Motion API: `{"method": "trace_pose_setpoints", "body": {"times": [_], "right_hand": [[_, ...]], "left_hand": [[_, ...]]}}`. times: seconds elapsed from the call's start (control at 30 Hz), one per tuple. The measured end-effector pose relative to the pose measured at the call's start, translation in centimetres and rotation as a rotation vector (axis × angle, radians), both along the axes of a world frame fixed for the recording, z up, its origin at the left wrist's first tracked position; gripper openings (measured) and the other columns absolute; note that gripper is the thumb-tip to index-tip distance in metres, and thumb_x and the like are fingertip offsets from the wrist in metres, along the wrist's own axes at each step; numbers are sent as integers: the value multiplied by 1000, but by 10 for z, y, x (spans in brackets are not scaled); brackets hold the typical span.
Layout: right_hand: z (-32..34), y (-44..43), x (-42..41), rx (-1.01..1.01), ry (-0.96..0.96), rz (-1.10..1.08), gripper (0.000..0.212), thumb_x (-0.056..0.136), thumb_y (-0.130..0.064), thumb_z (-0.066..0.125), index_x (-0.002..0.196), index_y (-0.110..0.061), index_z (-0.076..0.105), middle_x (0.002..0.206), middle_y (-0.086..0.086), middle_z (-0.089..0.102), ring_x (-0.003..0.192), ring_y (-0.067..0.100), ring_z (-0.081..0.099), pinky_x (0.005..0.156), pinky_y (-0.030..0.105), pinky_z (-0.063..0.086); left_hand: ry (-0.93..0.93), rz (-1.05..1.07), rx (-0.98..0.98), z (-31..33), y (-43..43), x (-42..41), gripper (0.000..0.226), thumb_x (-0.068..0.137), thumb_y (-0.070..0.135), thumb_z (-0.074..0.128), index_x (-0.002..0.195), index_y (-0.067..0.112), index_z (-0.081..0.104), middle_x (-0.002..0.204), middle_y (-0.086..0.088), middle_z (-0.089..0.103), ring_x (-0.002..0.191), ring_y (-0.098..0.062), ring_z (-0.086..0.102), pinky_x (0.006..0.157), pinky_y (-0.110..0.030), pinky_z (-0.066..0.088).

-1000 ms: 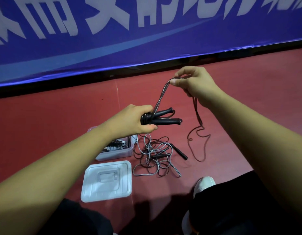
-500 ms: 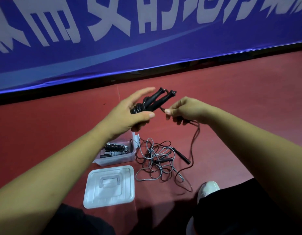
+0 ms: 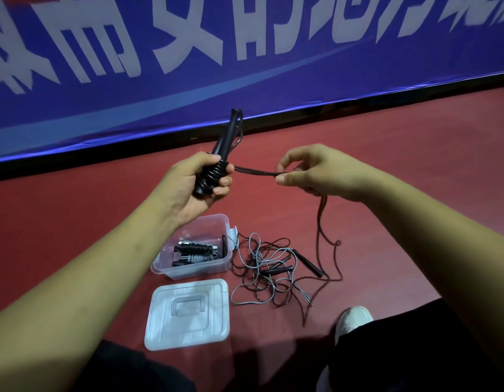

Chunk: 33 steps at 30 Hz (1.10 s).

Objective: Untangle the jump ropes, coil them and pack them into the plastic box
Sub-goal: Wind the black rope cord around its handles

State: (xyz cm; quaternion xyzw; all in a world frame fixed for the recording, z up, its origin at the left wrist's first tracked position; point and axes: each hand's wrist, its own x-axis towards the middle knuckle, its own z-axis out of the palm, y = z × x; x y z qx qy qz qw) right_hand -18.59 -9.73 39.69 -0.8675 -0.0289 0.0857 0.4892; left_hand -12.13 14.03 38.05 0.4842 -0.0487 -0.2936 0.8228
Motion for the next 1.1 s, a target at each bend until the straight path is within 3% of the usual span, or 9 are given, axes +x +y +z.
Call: {"method": "trace_pose_setpoints", "body": {"times": [0.13, 0.23, 0.33, 0.57, 0.7, 0.8, 0.93, 1.03, 1.1], "right_hand": [[13, 0, -4, -364, -268, -21, 12, 88, -30, 72, 93, -19, 74, 63, -9, 61, 53, -2, 51, 52, 11, 36], [17, 1, -8, -466, -412, -4, 15, 92, -29, 67, 95, -16, 75, 79, -2, 70, 73, 11, 62, 66, 27, 47], [14, 10, -10, -549, -511, 75, 17, 93, -29, 64, 94, -16, 76, 81, 3, 72, 74, 22, 64, 67, 37, 51], [18, 20, -11, -690, -621, 134, 16, 90, -29, 64, 102, -27, 75, 90, -1, 73, 82, 27, 64, 65, 41, 52], [20, 20, -15, -680, -621, 165, 13, 88, -35, 66, 97, -32, 74, 91, -7, 72, 83, 20, 63, 66, 37, 51], [18, 19, -15, -581, -583, 154, 9, 84, -39, 71, 89, -33, 76, 87, -12, 72, 80, 12, 63, 65, 36, 51], [15, 10, -9, -382, -496, 125, 11, 76, -35, 80, 80, -25, 77, 78, -8, 73, 75, 10, 67, 67, 39, 53], [11, 3, -6, -223, -406, 89, 8, 75, -27, 83, 78, -25, 76, 76, -4, 74, 74, 12, 68, 69, 36, 53], [8, 0, -4, -145, -370, 74, 6, 77, -24, 81, 79, -25, 76, 73, 1, 72, 66, 18, 63, 62, 33, 50]], "left_hand": [[-1, -47, 119, 3, 0, 0, 16, 84, 4, 53, 100, 2, 53, 79, -16, 62, 61, -19, 52, 48, -21, 41], [-106, -44, 306, 1, -1, 1, 10, 91, -5, 53, 96, 3, 53, 83, -17, 61, 60, -20, 54, 46, -22, 42], [-198, -37, 507, -7, -6, 1, 15, 89, -5, 60, 100, 4, 56, 89, -17, 66, 58, -19, 54, 46, -23, 43], [-903, -114, 1122, -21, -17, -10, 26, 81, 17, 71, 101, 21, 55, 83, 2, 62, 66, -14, 56, 57, -26, 41], [-1021, -294, 1261, -24, -21, -18, 26, 75, 41, 78, 83, 26, 58, 75, 3, 64, 73, -20, 61, 61, -30, 43], [-974, -374, 1239, -22, -23, -25, 41, 68, 66, 76, 74, 27, 62, 60, 8, 57, 57, -10, 52, 55, -31, 36], [-934, -508, 1006, -16, -22, -33, 31, 79, 49, 77, 76, 23, 62, 57, 10, 51, 51, -7, 47, 56, -29, 38], [-913, -607, 821, -8, -19, -37, 29, 70, 51, 71, 82, 26, 61, 62, 11, 56, 54, -6, 51, 55, -21, 42], [-831, -592, 674, -4, -18, -38, 32, 68, 45, 70, 86, 20, 61, 65, 7, 57, 54, -8, 51, 52, -20, 43]]}}
